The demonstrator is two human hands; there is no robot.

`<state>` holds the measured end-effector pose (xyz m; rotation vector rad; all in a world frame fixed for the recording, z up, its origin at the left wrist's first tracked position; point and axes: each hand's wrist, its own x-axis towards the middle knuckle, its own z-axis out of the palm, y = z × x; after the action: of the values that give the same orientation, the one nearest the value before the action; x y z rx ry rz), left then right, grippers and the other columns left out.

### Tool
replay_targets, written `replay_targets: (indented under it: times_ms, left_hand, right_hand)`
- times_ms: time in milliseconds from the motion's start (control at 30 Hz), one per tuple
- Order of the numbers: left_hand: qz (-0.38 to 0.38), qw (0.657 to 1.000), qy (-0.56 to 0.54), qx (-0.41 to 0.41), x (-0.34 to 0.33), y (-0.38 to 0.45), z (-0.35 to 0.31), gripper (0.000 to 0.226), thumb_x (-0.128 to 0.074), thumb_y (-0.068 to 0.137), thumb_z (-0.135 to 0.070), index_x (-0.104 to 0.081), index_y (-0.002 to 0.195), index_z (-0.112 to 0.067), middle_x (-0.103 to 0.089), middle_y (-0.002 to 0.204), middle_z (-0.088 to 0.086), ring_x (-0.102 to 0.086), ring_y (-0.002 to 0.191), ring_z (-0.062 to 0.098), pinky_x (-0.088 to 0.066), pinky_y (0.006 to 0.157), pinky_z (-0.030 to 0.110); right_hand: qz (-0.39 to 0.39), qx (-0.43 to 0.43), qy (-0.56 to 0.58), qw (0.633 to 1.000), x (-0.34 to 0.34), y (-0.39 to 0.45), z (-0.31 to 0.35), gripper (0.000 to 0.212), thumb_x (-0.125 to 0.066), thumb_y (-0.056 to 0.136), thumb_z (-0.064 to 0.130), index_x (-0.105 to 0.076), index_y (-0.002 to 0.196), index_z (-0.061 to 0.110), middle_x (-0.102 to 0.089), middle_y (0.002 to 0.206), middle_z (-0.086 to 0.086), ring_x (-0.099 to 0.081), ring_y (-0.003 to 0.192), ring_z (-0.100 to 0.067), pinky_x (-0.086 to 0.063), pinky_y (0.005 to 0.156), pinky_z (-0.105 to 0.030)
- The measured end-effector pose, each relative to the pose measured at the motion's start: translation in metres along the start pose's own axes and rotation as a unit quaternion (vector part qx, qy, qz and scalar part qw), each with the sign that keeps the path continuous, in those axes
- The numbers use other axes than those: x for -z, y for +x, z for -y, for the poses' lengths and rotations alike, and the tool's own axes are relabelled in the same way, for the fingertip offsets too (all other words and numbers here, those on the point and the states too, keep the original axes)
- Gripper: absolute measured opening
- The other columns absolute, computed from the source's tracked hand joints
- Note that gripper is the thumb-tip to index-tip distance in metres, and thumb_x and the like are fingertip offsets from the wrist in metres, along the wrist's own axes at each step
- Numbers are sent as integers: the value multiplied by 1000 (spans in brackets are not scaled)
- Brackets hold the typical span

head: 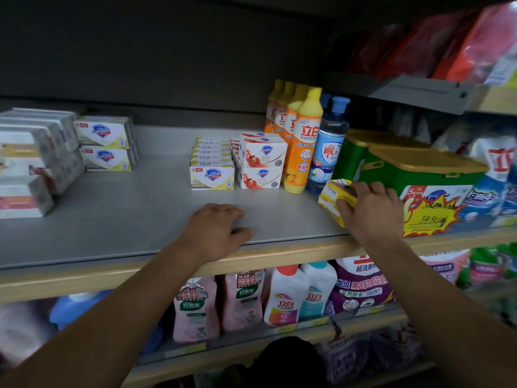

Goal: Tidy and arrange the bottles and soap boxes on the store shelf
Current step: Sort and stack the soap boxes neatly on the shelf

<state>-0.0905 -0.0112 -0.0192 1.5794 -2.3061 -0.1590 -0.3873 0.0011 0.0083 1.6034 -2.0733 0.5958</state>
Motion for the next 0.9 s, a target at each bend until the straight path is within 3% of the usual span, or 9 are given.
replay_targets:
  times_ms: [167,400,500,667,833,900]
  left_hand:
    - [5,1000,-8,8,1,-1,-1,78,-34,72,-64,-52,136,-23,-50,144,-2,-42,132,23,-30,111,30]
    - [2,1000,-15,8,2,-2,-1,72,-38,77,-62,-54,135,-23,-52,142,-2,-44,130,23,-33,110,31]
    - [-1,1000,-31,-2,3,-4,2,56,-52,87,-54,-56,133,-23,-53,141,-2,-45,130,21,-34,109,31]
    - [-11,998,-55,-22,19,-21,22,47,-62,87,-43,-59,129,-22,-59,134,-1,-53,123,18,-40,103,27]
    - [-86,991,-93,36,59,-40,63,50,-61,78,-45,-65,121,-18,-66,119,1,-63,104,17,-44,88,21]
    - [-122,987,-87,66,77,-44,84,42,-68,83,-37,-64,120,-18,-67,115,0,-65,99,17,-42,79,18]
  right_hand:
    - [14,-14,-18,1000,2,0,4,49,-55,92,47,-58,125,12,-57,116,-17,-52,107,-39,-41,90,-45]
    - [38,-5,-18,999,7,-3,15,55,-46,91,53,-55,130,14,-55,126,-14,-48,119,-38,-35,104,-47]
    - [30,39,41,998,14,-4,36,53,-53,91,47,-55,131,12,-57,127,-14,-49,119,-37,-37,105,-46]
    - [49,144,172,973,18,0,102,51,-60,91,41,-54,134,14,-53,132,-8,-48,119,-30,-44,98,-41]
    - [77,222,225,946,5,6,187,50,-57,92,40,-51,136,17,-50,135,-7,-46,122,-29,-41,101,-39]
    - [89,239,224,941,-3,10,215,52,-56,92,41,-49,138,17,-49,137,-6,-45,124,-29,-38,105,-38]
